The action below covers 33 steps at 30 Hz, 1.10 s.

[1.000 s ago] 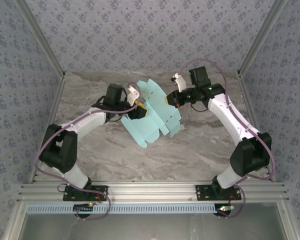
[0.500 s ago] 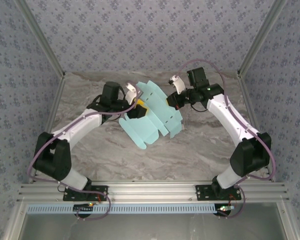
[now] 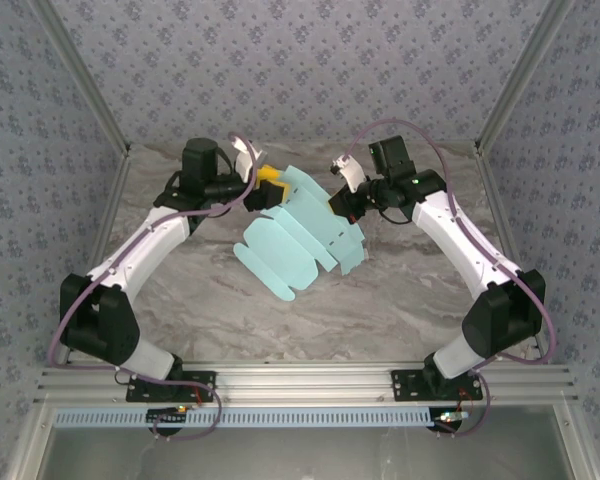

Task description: Fold the paper box

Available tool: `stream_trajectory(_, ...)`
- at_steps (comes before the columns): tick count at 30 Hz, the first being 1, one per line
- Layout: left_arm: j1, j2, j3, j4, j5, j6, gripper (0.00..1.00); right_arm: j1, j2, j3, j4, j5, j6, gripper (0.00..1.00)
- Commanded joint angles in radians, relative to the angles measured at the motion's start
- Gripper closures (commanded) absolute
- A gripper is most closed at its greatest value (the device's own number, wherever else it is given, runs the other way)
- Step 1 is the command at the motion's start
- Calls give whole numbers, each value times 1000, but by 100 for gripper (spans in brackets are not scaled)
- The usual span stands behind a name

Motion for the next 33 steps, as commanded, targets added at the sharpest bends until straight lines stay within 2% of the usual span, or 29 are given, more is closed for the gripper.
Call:
stream_trajectory(1,2,28,61,-48,52,5,41,11,-35,17,-9,-21,-39,100)
stream_trajectory(6,2,61,120,-91,93,13,42,22,-38,15,-7,-25,-42,100)
stream_trajectory(13,-13,65,140,-117,212,39,52,22,-20,41,-2,-15,21,100)
stream_trajectory(17,-18,63,152,-161,234,69,54,22,-12,49,-1,-9,44,100)
stream_trajectory(23,-42,75,166,-233,213,111,55,21,-6,66,5,-6,89,100)
stream_trajectory(33,-89,121,184,-208,190,93,51,49,19,81,46,-56,123,100)
